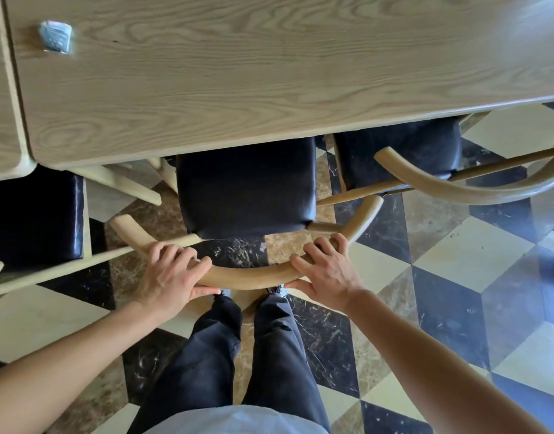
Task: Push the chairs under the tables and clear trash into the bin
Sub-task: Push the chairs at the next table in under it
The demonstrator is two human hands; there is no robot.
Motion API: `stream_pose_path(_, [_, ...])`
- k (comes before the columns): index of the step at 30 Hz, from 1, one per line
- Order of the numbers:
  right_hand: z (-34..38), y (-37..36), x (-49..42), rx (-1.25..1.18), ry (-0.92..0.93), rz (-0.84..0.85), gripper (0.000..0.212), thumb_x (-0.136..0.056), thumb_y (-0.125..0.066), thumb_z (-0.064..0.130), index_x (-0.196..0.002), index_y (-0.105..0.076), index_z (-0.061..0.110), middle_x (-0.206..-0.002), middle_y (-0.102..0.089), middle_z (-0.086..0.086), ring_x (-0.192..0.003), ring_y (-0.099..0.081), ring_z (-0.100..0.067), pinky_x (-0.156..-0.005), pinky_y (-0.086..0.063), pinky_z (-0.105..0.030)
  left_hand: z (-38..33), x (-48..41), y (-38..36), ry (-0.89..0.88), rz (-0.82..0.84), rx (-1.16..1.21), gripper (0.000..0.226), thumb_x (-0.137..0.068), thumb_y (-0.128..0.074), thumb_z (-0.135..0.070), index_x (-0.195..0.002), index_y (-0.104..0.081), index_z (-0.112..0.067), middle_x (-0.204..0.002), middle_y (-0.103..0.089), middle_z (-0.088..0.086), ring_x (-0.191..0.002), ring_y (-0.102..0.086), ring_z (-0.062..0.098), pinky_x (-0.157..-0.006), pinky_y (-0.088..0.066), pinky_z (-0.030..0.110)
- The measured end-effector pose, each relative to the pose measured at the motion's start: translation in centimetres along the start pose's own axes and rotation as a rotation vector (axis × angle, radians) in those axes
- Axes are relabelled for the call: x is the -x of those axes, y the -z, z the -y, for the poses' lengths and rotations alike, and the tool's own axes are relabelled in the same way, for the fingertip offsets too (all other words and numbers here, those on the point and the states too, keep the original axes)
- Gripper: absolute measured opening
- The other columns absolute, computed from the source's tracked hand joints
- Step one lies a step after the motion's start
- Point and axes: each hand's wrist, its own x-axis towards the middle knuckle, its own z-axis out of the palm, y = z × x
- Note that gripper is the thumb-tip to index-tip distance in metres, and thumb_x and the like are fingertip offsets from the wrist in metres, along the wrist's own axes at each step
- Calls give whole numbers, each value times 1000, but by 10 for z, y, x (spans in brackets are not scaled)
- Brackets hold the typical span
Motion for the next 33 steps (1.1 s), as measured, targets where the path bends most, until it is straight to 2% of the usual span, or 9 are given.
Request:
stream_pose_path(4, [-13,5,-21,3,30,12,48,-94,-51,67,-107,-59,22,-93,-56,-4,-88,-52,-29,-95,-36,-55,7,-11,3,48,22,20,77,-90,-33,-79,-101,-69,-11,-88,-62,12,-83,-58,34,-85,-38,53])
stream_pose_path(8, [-21,9,-35,3,52,11,46,-93,-53,66,-107,-55,23,-92,-56,-5,-89,-52,-29,-96,-35,-56,13,-19,4,63,34,29,77,-90,-33,-78,-101,-68,-11,-90,-62,12,-84,-58,34,-86,-38,53])
stream_pose_path(18, [-32,21,-71,28,75,51,44,-90,-61,64,-103,-62,22,-89,-56,-3,-87,-51,-28,-96,-37,-55,31,-40,15,100,62,23,82,-89,-27,-80,-96,-70,-11,-87,-61,11,-82,-58,32,-85,-37,53])
stream_pose_path(22, [-39,27,-73,28,78,96,40,-90,-60,60,-107,-62,23,-93,-58,-3,-92,-53,-30,-97,-34,-54,26,-45,16,102,52,45,87,-92,-18,-79,-98,-71,-9,-87,-62,13,-82,-58,34,-84,-38,54])
stream_pose_path(24, [-38,29,-73,13,72,123,42,-92,-50,60,-109,-62,24,-95,-59,-3,-94,-53,-30,-98,-33,-54,25,-45,16,113,51,48,89,-92,-15,-79,-97,-71,-10,-87,-62,13,-82,-59,34,-84,-38,54])
stream_pose_path(27, [-41,32,-71,15,70,152,49,-93,-38,62,-111,-61,24,-96,-59,-3,-95,-53,-29,-99,-30,-53,22,-46,12,132,57,15,83,-88,-24,-82,-95,-71,-13,-86,-61,10,-81,-57,33,-84,-37,52])
stream_pose_path(33, [-53,33,-68,49,93,173,40,-93,-53,64,-109,-59,28,-95,-57,-1,-95,-53,-29,-99,-34,-54,11,-46,4,119,-8,17,76,-86,-33,-79,-95,-70,-14,-85,-61,8,-79,-56,31,-83,-36,50])
